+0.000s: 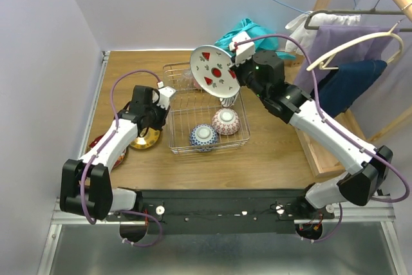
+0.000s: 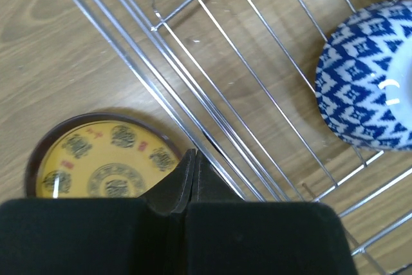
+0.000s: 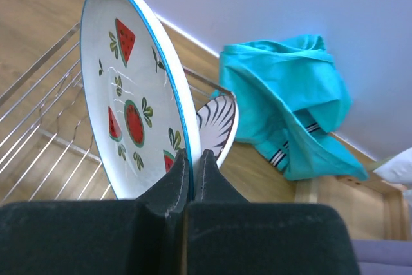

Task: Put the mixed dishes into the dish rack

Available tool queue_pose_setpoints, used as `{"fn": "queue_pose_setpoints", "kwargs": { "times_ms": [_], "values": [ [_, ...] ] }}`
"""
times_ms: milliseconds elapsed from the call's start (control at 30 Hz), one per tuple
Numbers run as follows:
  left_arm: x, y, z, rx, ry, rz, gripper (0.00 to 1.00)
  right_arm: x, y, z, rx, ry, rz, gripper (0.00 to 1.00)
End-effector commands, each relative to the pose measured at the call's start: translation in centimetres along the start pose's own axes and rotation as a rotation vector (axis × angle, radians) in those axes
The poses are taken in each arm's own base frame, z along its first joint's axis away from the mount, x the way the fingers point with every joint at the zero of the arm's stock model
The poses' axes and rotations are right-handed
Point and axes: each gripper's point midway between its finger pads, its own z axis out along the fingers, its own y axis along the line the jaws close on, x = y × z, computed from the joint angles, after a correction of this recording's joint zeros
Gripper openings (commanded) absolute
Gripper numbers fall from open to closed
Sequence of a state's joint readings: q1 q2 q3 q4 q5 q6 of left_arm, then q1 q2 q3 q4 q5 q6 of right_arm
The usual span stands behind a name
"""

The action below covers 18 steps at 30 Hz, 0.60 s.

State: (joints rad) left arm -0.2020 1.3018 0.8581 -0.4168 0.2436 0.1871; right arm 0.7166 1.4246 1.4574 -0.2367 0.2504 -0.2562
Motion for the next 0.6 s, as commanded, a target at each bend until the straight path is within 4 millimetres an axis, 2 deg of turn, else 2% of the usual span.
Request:
{"fn": "queue_pose_setpoints", "kwargs": {
  "times_ms": [0,33,67,233,267,300,400,467,500,533,567],
  "values": [
    [-0.5,-4.3,-0.1,0.165,-0.033,-0.006,0.00,-7.7,-4.2,-0.8,0.293,-0.235,0.056,0.00],
    [-0.5,-4.6,-0.1,0.178,-0.034,-0.009,0.00,-8.2,-4.2,-0.8,0.318,-0.258,0.063,0.00],
    [-0.6,-5.2,0.0,0.198,-0.037,-0.007,0.00,-7.6,-4.4,-0.5,0.362,-0.239,0.044,0.00],
    [-1.1,-7.5,-0.1,0.281,-0.065,0.036,0.00,-7.5,-4.7,0.2,0.488,-0.235,0.041,0.00],
    [-1.3,-7.6,-0.2,0.285,-0.067,0.032,0.00,-6.9,-5.5,0.0,0.554,-0.201,0.053,0.00],
    [-1.4,-7.8,-0.3,0.289,-0.070,0.018,0.00,-6.0,-5.3,0.9,0.581,-0.169,0.048,0.00],
    [-2.1,-8.7,-1.0,0.336,-0.101,0.010,0.00,-5.2,-6.1,0.8,0.678,-0.122,0.081,0.00],
    [-2.0,-9.3,-1.2,0.364,-0.112,0.011,0.00,-4.2,-5.7,1.4,0.678,-0.078,0.071,0.01],
    [-2.1,-9.3,-1.2,0.357,-0.120,0.006,0.00,-3.9,-5.6,1.6,0.681,-0.067,0.071,0.00],
    [-2.0,-9.1,-1.1,0.344,-0.117,-0.005,0.00,-2.6,-5.1,2.2,0.671,-0.015,0.037,0.00],
    [-1.8,-8.8,-1.0,0.325,-0.109,-0.022,0.00,-2.7,-5.3,2.1,0.698,-0.006,0.068,0.00]
  ]
}}
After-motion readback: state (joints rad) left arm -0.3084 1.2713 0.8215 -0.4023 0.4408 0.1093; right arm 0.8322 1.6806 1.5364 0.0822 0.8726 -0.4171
